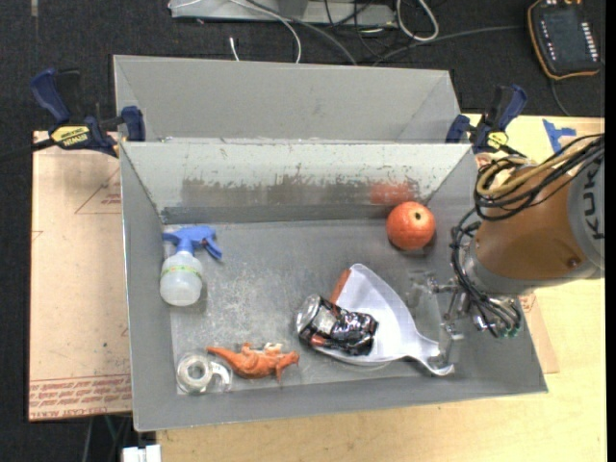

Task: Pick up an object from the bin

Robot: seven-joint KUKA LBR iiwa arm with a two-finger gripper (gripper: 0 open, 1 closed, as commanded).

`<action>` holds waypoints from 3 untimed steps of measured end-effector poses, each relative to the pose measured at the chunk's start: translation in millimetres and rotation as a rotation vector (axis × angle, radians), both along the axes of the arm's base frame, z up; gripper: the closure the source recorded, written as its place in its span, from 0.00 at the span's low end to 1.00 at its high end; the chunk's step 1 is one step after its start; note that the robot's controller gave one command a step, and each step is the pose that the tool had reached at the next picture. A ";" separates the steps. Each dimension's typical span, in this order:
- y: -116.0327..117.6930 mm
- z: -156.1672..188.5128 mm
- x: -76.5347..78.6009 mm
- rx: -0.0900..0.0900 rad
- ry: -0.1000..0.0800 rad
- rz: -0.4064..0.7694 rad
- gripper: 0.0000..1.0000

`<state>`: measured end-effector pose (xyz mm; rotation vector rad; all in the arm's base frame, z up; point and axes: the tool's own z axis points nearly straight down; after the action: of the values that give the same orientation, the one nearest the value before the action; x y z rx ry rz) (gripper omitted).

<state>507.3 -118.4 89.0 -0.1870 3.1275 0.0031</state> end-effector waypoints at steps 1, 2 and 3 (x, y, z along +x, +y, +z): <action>6.6 -16.1 11.0 0.002 -0.001 -0.069 0.00; 9.5 -15.3 2.6 0.001 -0.001 -0.128 0.00; 11.9 -13.1 2.6 0.000 0.000 -0.159 0.00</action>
Offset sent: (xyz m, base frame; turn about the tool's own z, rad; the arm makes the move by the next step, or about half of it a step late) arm 0.0020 0.0089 -0.0154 0.1289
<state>509.9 -106.5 75.8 0.0627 3.1324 0.0026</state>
